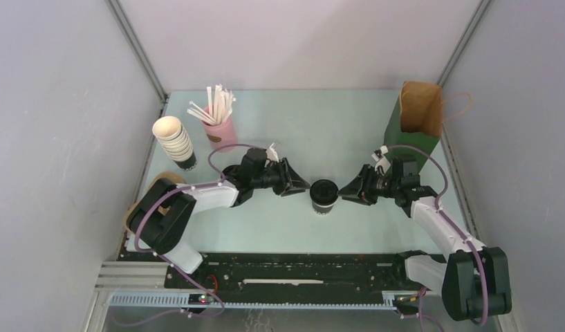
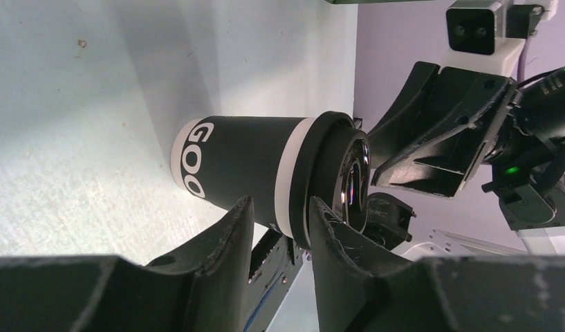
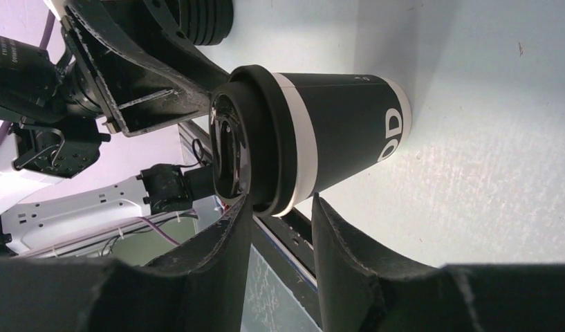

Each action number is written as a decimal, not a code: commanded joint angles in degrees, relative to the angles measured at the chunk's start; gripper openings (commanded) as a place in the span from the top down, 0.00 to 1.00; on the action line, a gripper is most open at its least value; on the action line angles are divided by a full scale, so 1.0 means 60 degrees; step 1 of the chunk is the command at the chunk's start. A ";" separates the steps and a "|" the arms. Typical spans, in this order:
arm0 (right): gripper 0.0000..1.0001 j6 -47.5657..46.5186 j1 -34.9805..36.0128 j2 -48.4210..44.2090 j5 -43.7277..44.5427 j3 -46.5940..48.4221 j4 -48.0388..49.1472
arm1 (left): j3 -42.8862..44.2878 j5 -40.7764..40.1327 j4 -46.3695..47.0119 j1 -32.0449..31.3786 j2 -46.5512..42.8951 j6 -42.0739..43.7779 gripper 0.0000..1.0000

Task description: Pack the takeout coffee

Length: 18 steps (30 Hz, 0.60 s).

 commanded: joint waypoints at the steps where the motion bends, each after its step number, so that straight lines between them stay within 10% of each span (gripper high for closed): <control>1: 0.57 0.0091 -0.0011 0.0157 -0.0389 -0.0271 0.0614 | 0.0314 -0.0040 0.0497 -0.0096 0.0007 -0.0083 0.61; 18: 0.58 0.0619 0.0363 0.0240 -0.0515 -0.0413 0.1312 | 0.0052 0.0026 0.0634 -0.0432 -0.0067 -0.0166 0.68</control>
